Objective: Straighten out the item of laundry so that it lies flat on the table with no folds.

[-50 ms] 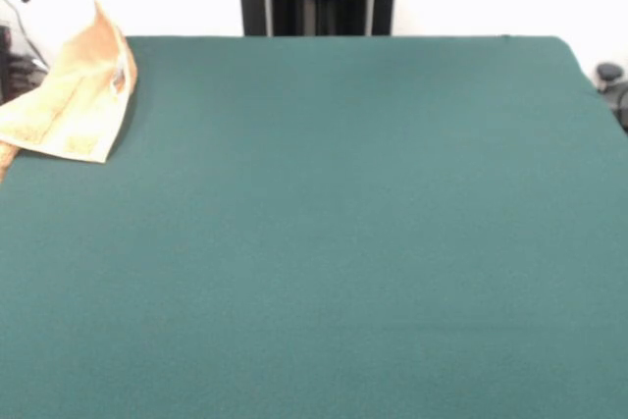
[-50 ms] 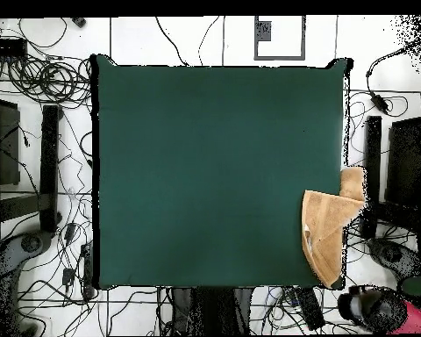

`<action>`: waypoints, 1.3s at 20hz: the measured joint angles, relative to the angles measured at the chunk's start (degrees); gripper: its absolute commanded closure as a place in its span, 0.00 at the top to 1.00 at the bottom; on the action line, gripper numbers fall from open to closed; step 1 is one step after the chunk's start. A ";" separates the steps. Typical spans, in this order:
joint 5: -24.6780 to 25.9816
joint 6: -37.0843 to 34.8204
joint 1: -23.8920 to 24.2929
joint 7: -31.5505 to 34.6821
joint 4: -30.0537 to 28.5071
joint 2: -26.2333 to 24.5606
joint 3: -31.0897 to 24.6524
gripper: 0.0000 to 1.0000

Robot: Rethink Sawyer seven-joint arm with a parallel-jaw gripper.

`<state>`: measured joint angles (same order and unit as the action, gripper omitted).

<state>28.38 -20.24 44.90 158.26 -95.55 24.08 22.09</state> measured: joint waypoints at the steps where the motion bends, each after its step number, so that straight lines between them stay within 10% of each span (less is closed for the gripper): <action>1: -0.72 -0.01 -0.55 0.00 0.12 -0.78 0.37 1.00; 26: -32.53 5.36 -15.98 4.85 5.39 -23.09 13.73 1.00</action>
<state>-4.16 -14.88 28.92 163.11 -90.16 1.00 35.82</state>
